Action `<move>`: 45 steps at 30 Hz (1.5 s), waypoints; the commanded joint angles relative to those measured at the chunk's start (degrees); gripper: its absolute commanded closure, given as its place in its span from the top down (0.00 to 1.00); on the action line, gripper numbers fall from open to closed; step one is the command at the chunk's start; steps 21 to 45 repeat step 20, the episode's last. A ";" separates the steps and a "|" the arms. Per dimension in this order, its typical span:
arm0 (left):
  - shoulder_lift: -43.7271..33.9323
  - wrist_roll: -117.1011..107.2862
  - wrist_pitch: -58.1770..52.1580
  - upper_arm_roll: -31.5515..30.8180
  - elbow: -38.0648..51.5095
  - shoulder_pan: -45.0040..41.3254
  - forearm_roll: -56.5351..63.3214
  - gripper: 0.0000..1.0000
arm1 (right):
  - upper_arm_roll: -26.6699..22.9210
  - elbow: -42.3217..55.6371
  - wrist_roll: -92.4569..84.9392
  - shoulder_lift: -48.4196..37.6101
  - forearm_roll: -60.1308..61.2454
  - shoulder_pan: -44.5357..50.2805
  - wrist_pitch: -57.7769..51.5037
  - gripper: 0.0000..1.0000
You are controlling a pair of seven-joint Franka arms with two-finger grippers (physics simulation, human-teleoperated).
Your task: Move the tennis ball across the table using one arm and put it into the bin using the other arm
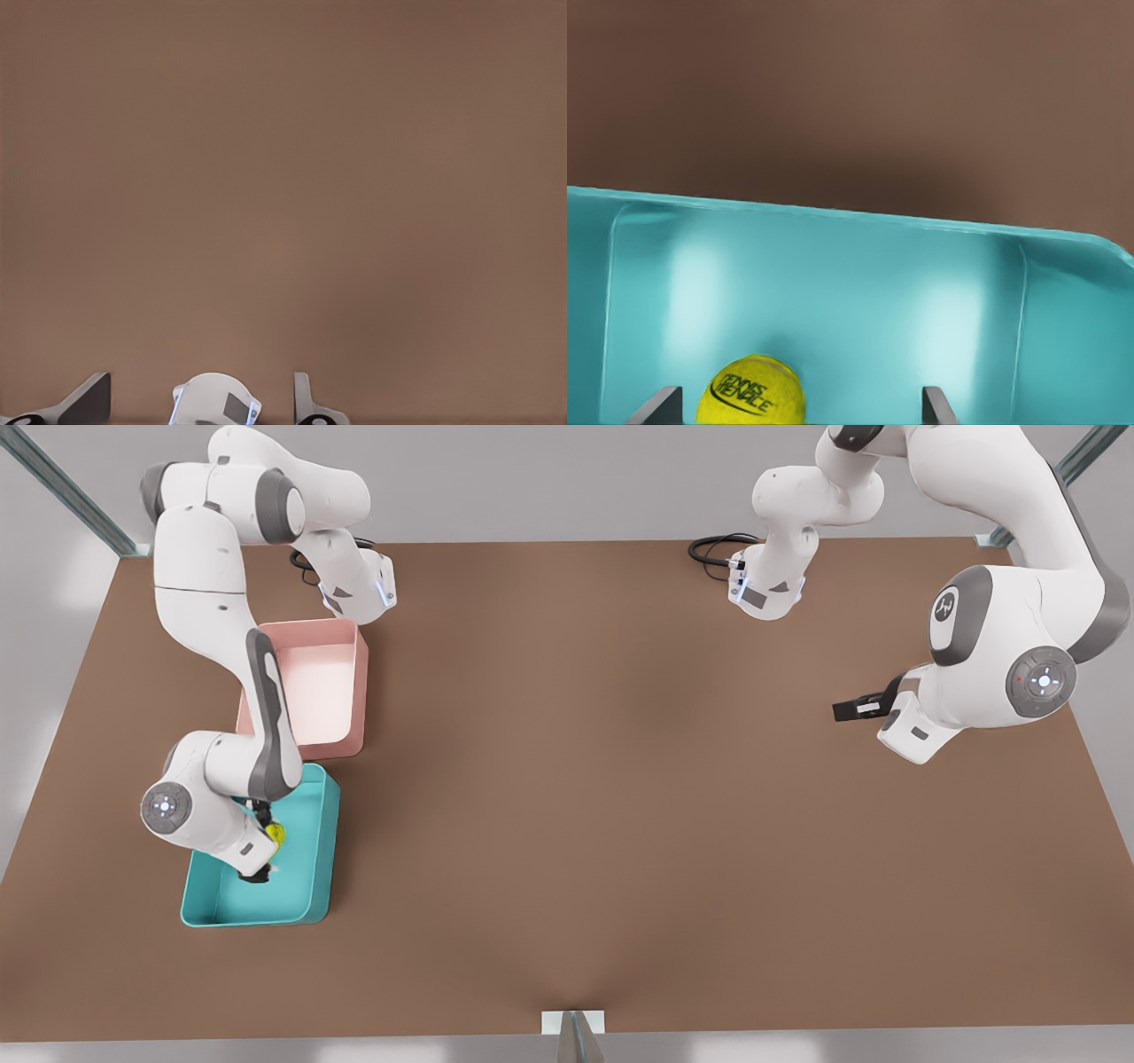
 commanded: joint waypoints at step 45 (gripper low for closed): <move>0.02 0.16 -0.07 -0.01 -0.06 0.00 0.07 1.00 | 6.98 11.13 103.29 -26.39 -2.45 -2.90 -41.95 1.00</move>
